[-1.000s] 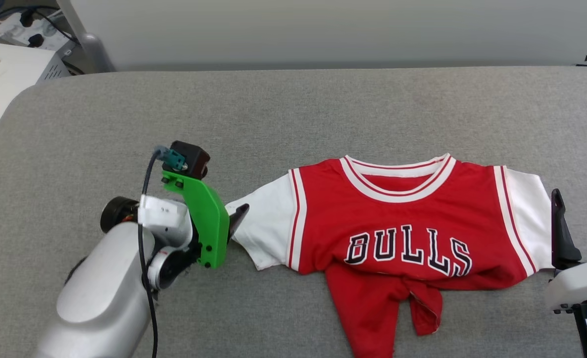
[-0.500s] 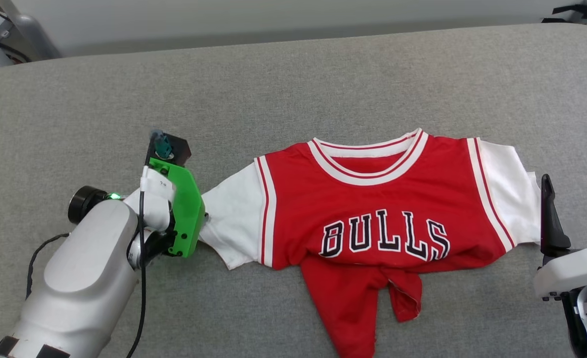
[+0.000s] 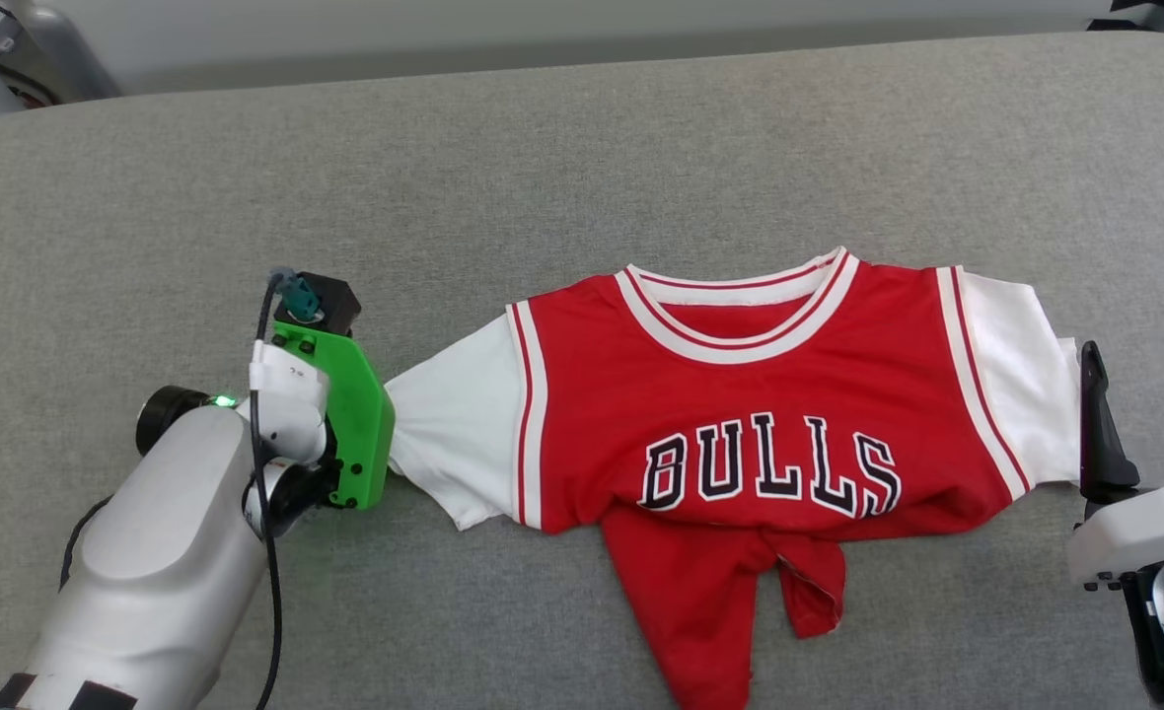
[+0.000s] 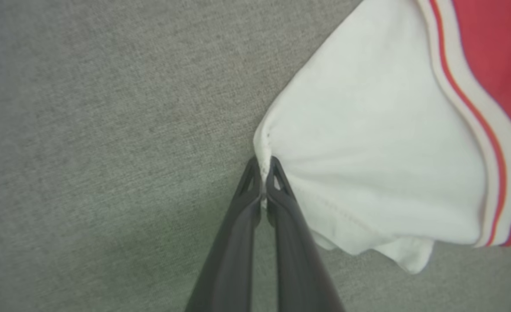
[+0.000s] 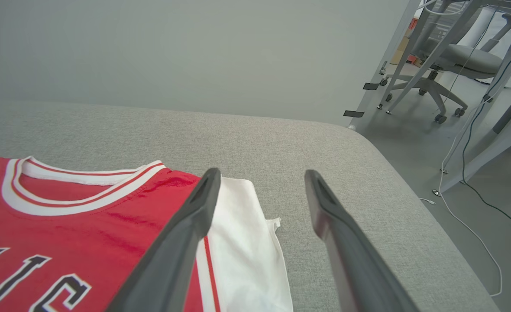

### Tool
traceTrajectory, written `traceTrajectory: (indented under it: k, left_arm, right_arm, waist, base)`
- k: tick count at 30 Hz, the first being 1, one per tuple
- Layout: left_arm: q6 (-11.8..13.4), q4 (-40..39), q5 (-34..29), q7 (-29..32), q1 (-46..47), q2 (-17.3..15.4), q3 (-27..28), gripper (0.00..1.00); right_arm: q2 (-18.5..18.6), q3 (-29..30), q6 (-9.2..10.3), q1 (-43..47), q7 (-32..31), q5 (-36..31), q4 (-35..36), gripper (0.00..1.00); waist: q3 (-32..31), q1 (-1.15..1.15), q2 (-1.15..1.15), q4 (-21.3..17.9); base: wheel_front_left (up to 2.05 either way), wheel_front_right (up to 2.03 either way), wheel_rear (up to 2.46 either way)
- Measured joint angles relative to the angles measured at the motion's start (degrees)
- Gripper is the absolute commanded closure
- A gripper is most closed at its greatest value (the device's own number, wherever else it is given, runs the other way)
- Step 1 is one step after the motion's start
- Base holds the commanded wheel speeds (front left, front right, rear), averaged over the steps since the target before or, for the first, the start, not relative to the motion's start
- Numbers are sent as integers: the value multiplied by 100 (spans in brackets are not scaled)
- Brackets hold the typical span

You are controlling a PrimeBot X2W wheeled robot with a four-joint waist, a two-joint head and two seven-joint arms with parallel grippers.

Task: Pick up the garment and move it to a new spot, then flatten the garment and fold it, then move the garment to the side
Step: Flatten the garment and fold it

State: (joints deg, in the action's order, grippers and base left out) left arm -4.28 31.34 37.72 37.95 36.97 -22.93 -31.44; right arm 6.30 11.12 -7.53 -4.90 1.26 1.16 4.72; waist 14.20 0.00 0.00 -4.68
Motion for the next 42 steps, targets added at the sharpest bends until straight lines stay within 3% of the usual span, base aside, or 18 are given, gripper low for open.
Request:
traceTrajectory:
  k: [6, 14, 20, 27, 34, 42]
  left_arm:
    - [172, -194, 8, -472, -150, -324, 275, 100]
    - [487, -1424, 213, -770, -972, -845, 744, 100]
    - [994, -3025, 421, -610, -1856, -1028, 917, 100]
    - [1558, -4550, 357, -326, -2396, -1105, 860, 100]
    - [1670, -5076, 294, -205, -2413, -1170, 800, 100]
    - [1670, -5204, 238, -203, -2394, -1150, 708, 100]
  right_arm:
    - [164, -13, 0, 23, -325, 1, -15, 0]
    - [432, -156, 0, 194, -1141, 147, -26, 0]
    - [1033, -474, 0, 127, -2542, 703, -21, 0]
    - [2028, -917, 0, -658, -4298, 1481, -73, 0]
    - [2351, -1223, 0, -1504, -5152, 1901, -515, 0]
    - [2442, -1454, 0, -1930, -5281, 2014, -1195, 0]
  waist:
    - [-172, 0, 0, 166]
    - [-326, 0, 0, 464]
    - [-287, 0, 0, 647]
    - [-59, 0, 0, 778]
    - [208, 0, 0, 949]
    - [518, 0, 0, 1140]
  base:
    - [0, 0, 0]
    - [0, 0, 0]
    - [0, 0, 0]
    - [0, 0, 0]
    - [0, 0, 0]
    - [0, 0, 0]
